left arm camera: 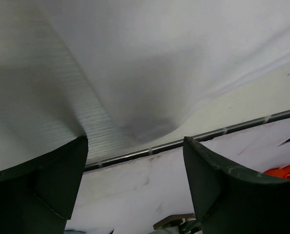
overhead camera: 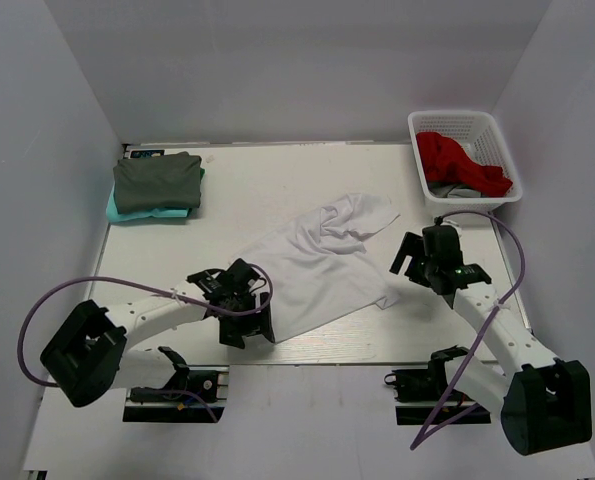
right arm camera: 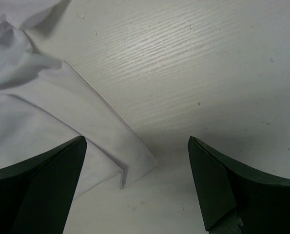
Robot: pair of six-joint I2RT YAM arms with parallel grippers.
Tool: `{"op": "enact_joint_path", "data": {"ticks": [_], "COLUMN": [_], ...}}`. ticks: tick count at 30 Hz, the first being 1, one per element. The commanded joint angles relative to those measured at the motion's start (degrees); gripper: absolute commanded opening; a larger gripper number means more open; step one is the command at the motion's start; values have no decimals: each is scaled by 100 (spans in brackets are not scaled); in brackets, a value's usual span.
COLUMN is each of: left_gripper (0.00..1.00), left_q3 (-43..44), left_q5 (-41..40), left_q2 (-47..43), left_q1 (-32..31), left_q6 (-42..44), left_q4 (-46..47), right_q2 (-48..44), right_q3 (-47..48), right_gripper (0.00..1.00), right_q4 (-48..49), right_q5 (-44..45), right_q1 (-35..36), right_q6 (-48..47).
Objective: Fold and stack the t-shirts
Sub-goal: Flatten out the tshirt
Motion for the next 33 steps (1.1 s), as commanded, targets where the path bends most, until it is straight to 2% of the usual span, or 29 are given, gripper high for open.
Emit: {"op": "enact_joint_path", "data": {"ticks": [1,5,8,10,13,16,20,22,26,33], "left_gripper": [87,69,32,0,0,0,0,0,0,0], "left_q3": [-54,24,183,315,315,315,210,149,87,25], "left_q5": [-265,-344,-633,-782,-967,-1231,-1363,-1363,-1170,-1118], "left_q2": [282,739,915,863,696,406,29,-86,-270,-385], "left_q1": [-184,-368,-422,-422,-422,-422,-422,-422,-422,-422], "left_q6": [-283,-336,-336,-398,-520,-722,-776,-776,-828,-881], "left_q4": [682,938,790,614,560,280,156,156,279,340], "right_q2": [75,58,14,-21,31,232,470,602,699,655], "right_q3": [-22,-110,-137,-198,-321,-436,-471,-523,-629,-787], "right_gripper": [90,90,90,87,80,76,73,67,66,60], "right_q4": [-88,0,-78,-192,-245,-342,-220,-158,97,-166], "right_q5": [-256,-423,-651,-774,-793,-652,-801,-1003,-1723,-1804], "right_q1": [26,35,35,35,26,26,52,26,122,333], "right_q6": [113,175,140,131,166,377,491,509,535,693]}}
